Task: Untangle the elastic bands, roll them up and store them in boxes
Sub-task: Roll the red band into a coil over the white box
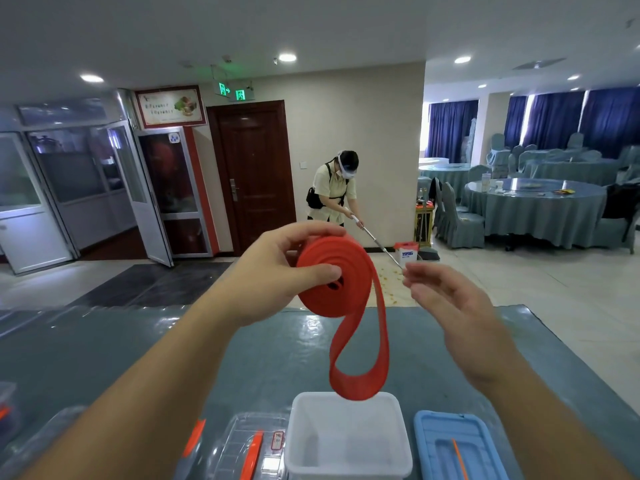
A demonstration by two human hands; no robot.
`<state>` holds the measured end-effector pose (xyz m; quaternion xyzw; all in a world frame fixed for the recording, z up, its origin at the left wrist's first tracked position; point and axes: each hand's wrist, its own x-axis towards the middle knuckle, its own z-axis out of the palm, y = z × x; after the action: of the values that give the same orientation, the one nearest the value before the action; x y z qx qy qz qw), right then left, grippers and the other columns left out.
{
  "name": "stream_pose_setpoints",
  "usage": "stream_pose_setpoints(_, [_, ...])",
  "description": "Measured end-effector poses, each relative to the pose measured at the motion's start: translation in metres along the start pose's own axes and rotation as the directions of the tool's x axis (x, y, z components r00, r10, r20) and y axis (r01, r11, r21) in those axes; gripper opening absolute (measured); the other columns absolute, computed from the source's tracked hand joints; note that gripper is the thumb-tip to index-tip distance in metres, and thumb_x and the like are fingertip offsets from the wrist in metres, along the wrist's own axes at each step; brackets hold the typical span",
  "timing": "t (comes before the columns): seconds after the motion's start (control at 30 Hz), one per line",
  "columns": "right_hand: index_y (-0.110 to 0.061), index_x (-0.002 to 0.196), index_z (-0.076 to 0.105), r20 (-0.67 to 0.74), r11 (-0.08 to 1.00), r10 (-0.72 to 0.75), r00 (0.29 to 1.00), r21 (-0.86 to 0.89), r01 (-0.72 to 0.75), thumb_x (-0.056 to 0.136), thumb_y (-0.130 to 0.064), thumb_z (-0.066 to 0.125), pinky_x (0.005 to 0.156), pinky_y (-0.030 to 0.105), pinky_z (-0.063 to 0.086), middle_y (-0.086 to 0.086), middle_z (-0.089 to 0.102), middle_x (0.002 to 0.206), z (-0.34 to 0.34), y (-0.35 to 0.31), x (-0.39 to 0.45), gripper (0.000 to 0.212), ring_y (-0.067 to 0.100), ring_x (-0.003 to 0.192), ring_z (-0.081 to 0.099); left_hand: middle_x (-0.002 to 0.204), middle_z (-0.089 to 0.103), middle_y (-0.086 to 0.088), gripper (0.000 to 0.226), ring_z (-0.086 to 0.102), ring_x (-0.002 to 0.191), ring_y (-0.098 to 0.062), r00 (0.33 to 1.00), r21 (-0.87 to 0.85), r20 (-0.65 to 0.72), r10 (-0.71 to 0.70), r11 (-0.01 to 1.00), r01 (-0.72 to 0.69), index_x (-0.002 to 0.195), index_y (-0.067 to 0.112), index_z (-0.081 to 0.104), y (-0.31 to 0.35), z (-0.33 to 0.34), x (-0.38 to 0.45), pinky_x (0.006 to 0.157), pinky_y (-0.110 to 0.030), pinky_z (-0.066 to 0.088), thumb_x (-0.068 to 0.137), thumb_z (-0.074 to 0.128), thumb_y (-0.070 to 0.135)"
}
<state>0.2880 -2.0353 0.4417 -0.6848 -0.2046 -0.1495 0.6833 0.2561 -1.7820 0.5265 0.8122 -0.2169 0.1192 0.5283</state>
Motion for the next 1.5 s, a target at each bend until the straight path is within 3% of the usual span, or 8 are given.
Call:
stream_pose_setpoints(0.2, [-0.044, 0.11, 0.075, 0.244, 0.979, -0.115, 0.963, -0.136, 0.152, 0.089, -0.018, 0.078, 0.096, 0.029, 0.057, -0.01, 0.078, 0.112, 0.014, -0.056, 0.019, 0.034, 0.009, 0.108, 0.073, 0.115, 0.075, 0.007, 0.049, 0.074, 0.105, -0.013, 0.995, 0.074, 0.099, 0.032, 0.996, -0.04, 0.128, 0.031, 0.069, 0.005, 0.01, 0.0, 0.087, -0.028, 0.062, 0.086, 0.084, 0.012])
stream_pose_setpoints(0.37, [-0.026, 0.113, 0.077, 0.285, 0.986, -0.095, 0.954, -0.105, 0.13, 0.083, -0.003, 0.08, 0.092, 0.025, 0.059, -0.007, 0.081, 0.105, 0.007, -0.062, 0.016, 0.037, 0.01, 0.101, 0.077, 0.116, 0.074, 0.008, 0.055, 0.073, 0.103, -0.01, 0.997, 0.065, 0.081, 0.021, 0.998, -0.027, 0.132, 0.035, 0.065, 0.007, 0.011, -0.002, 0.083, -0.023, 0.06, 0.086, 0.084, 0.014])
stream_pose_setpoints(0.5, [-0.02, 0.108, 0.079, 0.252, 0.988, -0.098, 0.963, -0.088, 0.123, 0.082, 0.001, 0.08, 0.083, 0.018, 0.059, -0.007, 0.082, 0.098, 0.003, -0.064, 0.014, 0.034, 0.01, 0.093, 0.078, 0.116, 0.076, 0.006, 0.068, 0.074, 0.105, -0.013, 0.995, -0.019, 0.081, -0.06, 0.998, 0.061, 0.141, 0.034, 0.058, 0.006, 0.015, 0.0, 0.087, -0.029, 0.061, 0.082, 0.086, 0.015])
stream_pose_setpoints(0.73, [-0.016, 0.112, 0.079, 0.128, 0.993, -0.063, 0.99, 0.111, 0.048, 0.074, -0.02, 0.079, 0.096, 0.038, 0.058, 0.006, 0.081, 0.106, 0.003, -0.056, 0.013, 0.039, 0.025, 0.104, 0.077, 0.108, 0.077, -0.006, 0.062, 0.076, 0.098, -0.028, 0.987, -0.423, -0.045, -0.157, 0.898, 0.124, 0.132, 0.02, 0.061, 0.004, 0.034, -0.003, 0.089, -0.045, 0.063, 0.077, 0.081, 0.0])
stream_pose_setpoints(0.9, [-0.018, 0.098, 0.082, 0.129, 0.997, -0.063, 0.99, 0.06, 0.056, 0.063, -0.019, 0.082, 0.079, 0.022, 0.061, 0.002, 0.082, 0.091, 0.005, -0.066, 0.011, 0.034, 0.016, 0.086, 0.079, 0.107, 0.078, -0.013, 0.039, 0.076, 0.095, -0.027, 0.981, -0.219, 0.104, -0.164, 0.958, 0.184, 0.119, 0.011, 0.069, 0.008, 0.024, -0.002, 0.085, -0.032, 0.062, 0.084, 0.079, -0.003])
stream_pose_setpoints(1.1, [-0.024, 0.104, 0.081, 0.098, 0.987, -0.086, 0.992, 0.146, 0.071, 0.072, -0.018, 0.079, 0.088, 0.028, 0.061, 0.003, 0.082, 0.101, 0.008, -0.065, 0.009, 0.033, 0.021, 0.098, 0.078, 0.104, 0.079, -0.013, 0.046, 0.077, 0.094, -0.029, 0.982, -0.42, -0.056, -0.182, 0.896, 0.143, 0.116, 0.005, 0.069, 0.005, 0.032, -0.007, 0.083, -0.039, 0.065, 0.073, 0.082, 0.01])
stream_pose_setpoints(1.3, [-0.021, 0.092, 0.085, 0.093, 0.971, 0.022, 0.995, 0.236, -0.043, 0.067, -0.014, 0.08, 0.081, 0.027, 0.062, 0.012, 0.081, 0.097, 0.011, -0.059, 0.007, 0.027, 0.024, 0.09, 0.078, 0.103, 0.079, -0.013, 0.031, 0.078, 0.095, -0.028, 0.964, -0.301, 0.117, -0.239, 0.916, 0.264, 0.113, 0.008, 0.073, 0.007, 0.029, -0.007, 0.081, -0.034, 0.065, 0.084, 0.078, -0.001])
stream_pose_setpoints(1.5, [-0.015, 0.106, 0.081, 0.016, 0.92, 0.112, 0.994, 0.376, -0.11, 0.074, -0.025, 0.075, 0.083, 0.034, 0.064, 0.015, 0.08, 0.103, 0.016, -0.054, 0.006, 0.035, 0.024, 0.088, 0.078, 0.111, 0.079, -0.015, 0.042, 0.076, 0.105, -0.034, 0.968, -0.484, -0.023, -0.248, 0.85, 0.206, 0.117, 0.009, 0.072, 0.0, 0.039, -0.008, 0.091, -0.042, 0.063, 0.076, 0.079, 0.011])
